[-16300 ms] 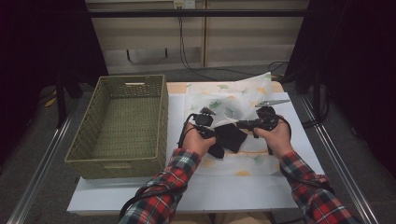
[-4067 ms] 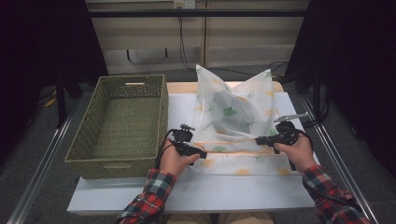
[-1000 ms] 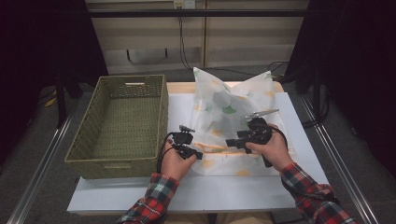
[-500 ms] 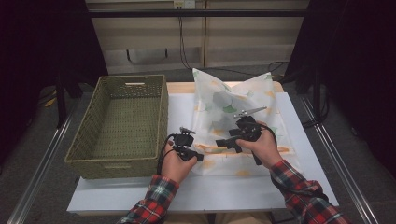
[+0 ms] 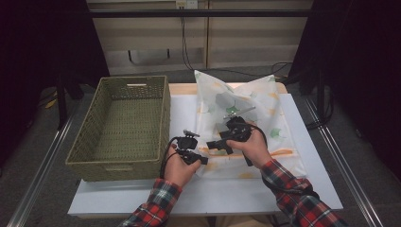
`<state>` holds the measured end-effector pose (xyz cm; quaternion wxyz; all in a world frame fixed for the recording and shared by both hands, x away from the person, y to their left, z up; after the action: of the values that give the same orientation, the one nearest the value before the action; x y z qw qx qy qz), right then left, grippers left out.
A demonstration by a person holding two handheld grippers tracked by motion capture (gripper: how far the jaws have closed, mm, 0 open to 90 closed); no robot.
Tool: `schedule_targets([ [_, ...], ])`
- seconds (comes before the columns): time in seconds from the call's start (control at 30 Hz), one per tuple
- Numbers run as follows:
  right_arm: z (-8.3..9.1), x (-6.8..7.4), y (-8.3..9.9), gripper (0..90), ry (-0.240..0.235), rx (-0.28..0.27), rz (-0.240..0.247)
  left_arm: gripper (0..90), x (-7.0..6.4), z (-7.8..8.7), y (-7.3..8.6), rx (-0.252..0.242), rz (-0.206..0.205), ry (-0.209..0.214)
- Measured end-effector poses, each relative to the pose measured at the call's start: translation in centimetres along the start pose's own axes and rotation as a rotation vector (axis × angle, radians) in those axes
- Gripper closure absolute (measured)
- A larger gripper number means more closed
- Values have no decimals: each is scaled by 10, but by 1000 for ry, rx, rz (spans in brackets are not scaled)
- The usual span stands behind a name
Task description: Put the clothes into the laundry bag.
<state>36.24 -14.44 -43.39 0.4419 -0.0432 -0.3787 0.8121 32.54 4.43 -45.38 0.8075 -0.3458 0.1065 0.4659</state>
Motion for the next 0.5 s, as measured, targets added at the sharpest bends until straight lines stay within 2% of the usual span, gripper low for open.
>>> schedule_targets([
  [0.07,-3,3,-1,199,5,13,5,889,1,0,1,-10,11,-2],
  [0.37,-12,14,-8,247,-10,18,2,889,0,0,2,-8,1,2],
  [0.5,-16,18,-10,316,-5,26,-11,890,-1,-1,2,-10,9,9],
])
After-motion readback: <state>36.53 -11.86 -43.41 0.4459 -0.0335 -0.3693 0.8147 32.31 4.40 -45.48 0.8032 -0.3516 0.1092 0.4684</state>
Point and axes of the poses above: each handheld gripper's, and its own axes: z roughly backward along the jaws, y roughly out of its underside, x roughly to its left, the point moved 1 cm from there along -z, roughly forward along the jaws, and after that the axes turned 5 degrees about y, right-handed, at the moved point
